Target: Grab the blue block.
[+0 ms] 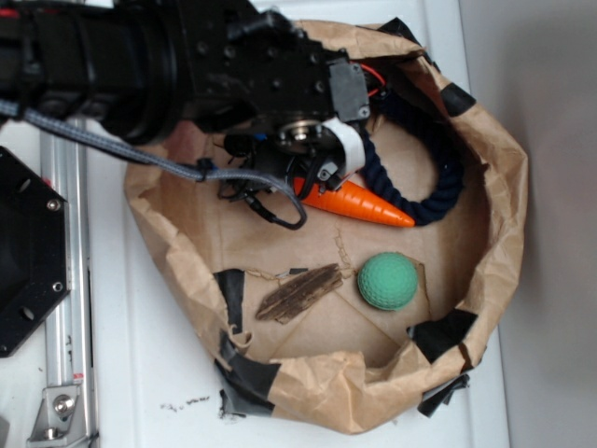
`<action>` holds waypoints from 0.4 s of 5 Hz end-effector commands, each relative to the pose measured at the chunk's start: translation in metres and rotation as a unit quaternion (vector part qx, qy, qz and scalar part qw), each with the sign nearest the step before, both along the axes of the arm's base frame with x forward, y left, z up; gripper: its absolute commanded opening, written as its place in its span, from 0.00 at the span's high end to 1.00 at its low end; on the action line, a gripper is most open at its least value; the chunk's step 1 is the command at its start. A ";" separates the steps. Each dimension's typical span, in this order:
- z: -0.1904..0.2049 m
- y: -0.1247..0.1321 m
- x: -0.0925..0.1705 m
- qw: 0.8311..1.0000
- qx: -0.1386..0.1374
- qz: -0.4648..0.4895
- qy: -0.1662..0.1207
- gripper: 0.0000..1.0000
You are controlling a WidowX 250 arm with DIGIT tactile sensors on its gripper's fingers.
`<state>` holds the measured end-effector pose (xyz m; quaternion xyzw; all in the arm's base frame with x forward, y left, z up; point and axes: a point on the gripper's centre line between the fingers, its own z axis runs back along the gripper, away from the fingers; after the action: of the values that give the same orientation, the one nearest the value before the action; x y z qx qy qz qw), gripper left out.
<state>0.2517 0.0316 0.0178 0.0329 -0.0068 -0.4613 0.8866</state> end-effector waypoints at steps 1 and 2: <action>0.007 -0.043 -0.035 0.995 -0.079 -0.046 0.051 1.00; 0.013 -0.050 -0.039 0.994 -0.079 -0.050 0.048 1.00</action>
<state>0.2141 -0.0104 0.0250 -0.0657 0.0095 -0.4911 0.8685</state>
